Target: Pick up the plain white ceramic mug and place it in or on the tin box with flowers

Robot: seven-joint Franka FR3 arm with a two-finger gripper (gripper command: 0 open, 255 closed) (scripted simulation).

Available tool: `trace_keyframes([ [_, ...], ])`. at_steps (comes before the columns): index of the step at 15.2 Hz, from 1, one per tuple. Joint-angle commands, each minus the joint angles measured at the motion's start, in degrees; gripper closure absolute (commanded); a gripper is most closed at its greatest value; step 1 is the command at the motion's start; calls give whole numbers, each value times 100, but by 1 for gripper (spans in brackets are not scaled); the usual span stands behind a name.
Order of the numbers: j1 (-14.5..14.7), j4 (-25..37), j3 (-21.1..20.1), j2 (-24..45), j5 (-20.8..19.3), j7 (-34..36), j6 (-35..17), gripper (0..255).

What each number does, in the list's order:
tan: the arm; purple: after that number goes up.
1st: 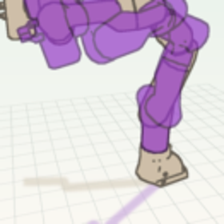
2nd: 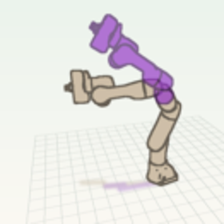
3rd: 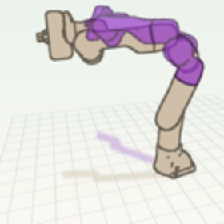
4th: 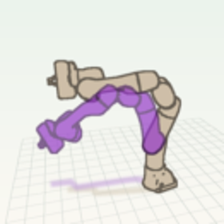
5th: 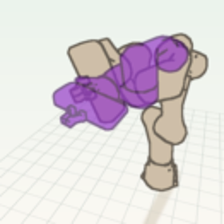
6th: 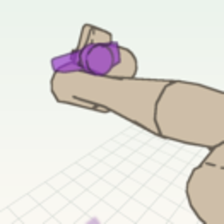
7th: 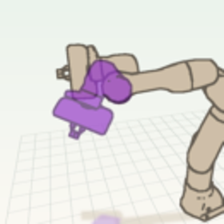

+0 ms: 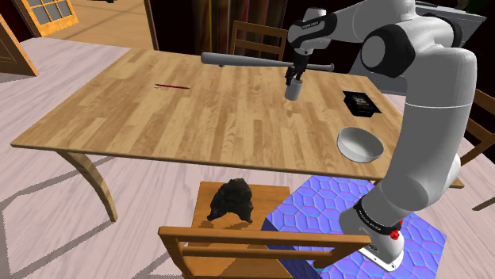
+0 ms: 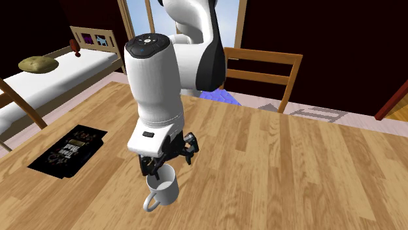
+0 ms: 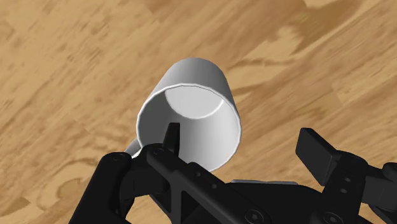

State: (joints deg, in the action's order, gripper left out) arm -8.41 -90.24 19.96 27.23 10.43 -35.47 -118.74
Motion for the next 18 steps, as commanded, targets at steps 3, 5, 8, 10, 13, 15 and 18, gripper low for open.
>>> trace_keyframes([
  [3, -21, -72, -36, 154, 63, -39, -225, 0],
  [5, -33, -132, -57, 247, 101, -62, -374, 0],
  [8, -33, -132, -57, 247, 101, -62, -374, 0],
  [10, -33, -132, -57, 247, 101, -62, -374, 0],
  [13, -33, -132, -57, 247, 101, -62, -373, 0],
  [15, -33, -132, -57, 247, 101, -62, -373, 255],
  [18, -33, -131, -57, 247, 101, -62, -373, 255],
])
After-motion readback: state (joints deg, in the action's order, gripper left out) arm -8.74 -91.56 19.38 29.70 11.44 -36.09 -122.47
